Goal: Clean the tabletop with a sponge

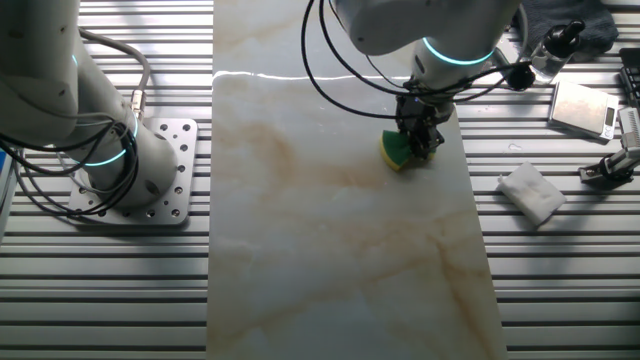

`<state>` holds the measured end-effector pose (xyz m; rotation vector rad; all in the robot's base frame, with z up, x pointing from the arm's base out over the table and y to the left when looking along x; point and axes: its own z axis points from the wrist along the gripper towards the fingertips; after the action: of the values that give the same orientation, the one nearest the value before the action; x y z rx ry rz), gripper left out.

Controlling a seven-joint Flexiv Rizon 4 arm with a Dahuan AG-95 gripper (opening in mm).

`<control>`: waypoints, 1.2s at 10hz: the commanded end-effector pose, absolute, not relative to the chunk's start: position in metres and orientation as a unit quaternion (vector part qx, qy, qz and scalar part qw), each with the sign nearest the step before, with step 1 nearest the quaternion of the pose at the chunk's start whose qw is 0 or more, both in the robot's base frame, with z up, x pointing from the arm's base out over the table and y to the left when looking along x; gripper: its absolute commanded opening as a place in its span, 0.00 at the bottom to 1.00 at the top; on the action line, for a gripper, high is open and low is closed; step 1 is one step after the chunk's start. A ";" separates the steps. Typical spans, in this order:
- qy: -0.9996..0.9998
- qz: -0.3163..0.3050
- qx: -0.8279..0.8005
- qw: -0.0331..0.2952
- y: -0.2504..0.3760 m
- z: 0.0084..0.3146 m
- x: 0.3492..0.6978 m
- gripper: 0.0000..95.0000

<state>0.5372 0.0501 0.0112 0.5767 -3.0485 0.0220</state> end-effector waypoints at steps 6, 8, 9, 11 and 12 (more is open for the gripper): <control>-0.982 0.007 0.189 0.021 0.043 0.011 0.556 0.40; -0.981 0.007 0.191 0.021 0.038 0.013 0.560 0.40; -0.981 0.007 0.192 0.020 0.035 0.012 0.562 0.40; -0.981 0.007 0.192 0.019 0.033 0.010 0.564 0.40; -0.981 0.007 0.192 0.020 0.033 0.012 0.565 0.40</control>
<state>0.5660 0.0321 0.0121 0.5962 -3.0440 0.0270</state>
